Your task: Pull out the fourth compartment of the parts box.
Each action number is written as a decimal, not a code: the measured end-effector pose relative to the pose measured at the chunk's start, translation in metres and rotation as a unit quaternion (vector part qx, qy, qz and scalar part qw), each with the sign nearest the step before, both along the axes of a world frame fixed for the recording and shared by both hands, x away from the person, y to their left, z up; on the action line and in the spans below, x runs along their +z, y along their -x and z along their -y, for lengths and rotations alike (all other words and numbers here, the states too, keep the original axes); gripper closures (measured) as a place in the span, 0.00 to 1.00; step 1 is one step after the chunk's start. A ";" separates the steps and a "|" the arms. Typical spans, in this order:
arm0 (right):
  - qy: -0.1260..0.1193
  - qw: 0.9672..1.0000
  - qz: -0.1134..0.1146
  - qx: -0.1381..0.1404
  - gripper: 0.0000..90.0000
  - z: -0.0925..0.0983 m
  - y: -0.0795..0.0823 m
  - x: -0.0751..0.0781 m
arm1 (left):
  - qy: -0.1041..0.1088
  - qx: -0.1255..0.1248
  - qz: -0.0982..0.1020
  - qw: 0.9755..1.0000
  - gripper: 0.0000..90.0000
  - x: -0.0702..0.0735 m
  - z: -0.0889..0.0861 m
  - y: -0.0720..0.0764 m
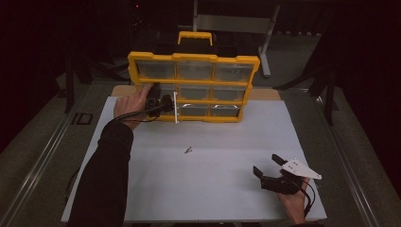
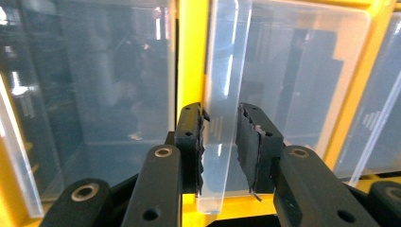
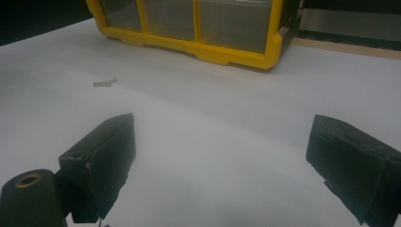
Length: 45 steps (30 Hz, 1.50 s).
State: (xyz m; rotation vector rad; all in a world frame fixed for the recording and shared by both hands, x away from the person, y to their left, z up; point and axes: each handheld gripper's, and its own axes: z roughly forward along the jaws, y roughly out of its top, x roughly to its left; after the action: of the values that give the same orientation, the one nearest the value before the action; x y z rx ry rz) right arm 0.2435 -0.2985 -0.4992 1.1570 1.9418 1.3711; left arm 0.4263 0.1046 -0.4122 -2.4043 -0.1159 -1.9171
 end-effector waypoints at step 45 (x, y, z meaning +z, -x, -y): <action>0.002 1.000 -0.003 0.004 0.10 -0.001 0.000 -0.001 | -0.011 -0.027 0.016 0.999 0.86 -0.001 -0.002 0.039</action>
State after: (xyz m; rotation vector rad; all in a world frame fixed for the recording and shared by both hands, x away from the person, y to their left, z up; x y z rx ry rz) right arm 0.2438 -0.2973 -0.4997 1.1536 1.9541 1.3675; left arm 0.3870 0.1070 -0.4128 -2.3876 -0.0308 -1.9679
